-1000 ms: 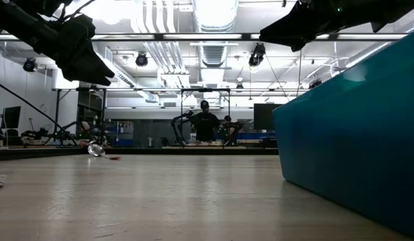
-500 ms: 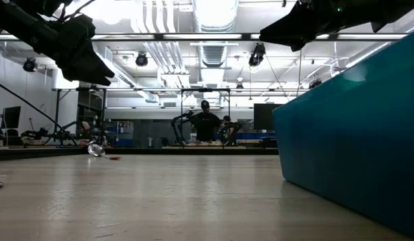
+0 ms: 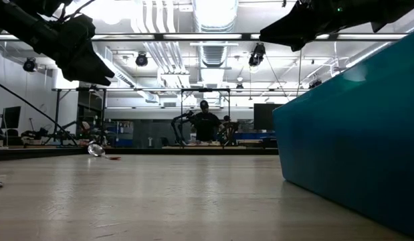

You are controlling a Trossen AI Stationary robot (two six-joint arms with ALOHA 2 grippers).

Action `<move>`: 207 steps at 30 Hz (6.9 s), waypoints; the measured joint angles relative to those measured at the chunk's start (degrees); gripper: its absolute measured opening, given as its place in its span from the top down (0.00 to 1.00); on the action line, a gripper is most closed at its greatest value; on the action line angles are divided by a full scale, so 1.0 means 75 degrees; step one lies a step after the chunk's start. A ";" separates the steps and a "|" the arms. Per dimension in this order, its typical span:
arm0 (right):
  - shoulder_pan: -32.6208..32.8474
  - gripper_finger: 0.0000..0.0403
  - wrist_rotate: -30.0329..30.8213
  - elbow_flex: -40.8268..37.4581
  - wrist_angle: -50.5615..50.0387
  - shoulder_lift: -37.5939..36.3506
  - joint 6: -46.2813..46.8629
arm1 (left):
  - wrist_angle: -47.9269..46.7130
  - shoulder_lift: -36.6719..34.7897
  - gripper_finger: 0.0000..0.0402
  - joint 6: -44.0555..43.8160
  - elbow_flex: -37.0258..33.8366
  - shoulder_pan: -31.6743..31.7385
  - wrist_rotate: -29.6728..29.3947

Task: Pick & Place Food Item
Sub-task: Put the orange spoon into the black bin

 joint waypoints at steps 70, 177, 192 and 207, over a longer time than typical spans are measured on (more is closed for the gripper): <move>0.0003 0.66 0.0003 0.0001 0.0003 0.0003 -0.0003 | -0.4891 0.7600 0.26 -1.2458 0.3979 0.2043 -0.0271; 0.0000 0.66 0.0003 0.0001 -0.0006 0.0000 -0.0003 | 0.0929 1.1215 1.00 -0.7126 0.6831 -0.1204 0.0221; 0.0000 0.66 0.0032 -0.0010 -0.0033 0.0007 -0.0014 | 0.0614 1.2586 1.00 -0.6355 0.8777 -0.1462 0.1030; 0.0006 0.66 -0.0027 -0.0010 -0.0017 0.0026 0.0000 | 0.1096 1.3136 1.00 -0.6798 0.8901 -0.1589 0.1571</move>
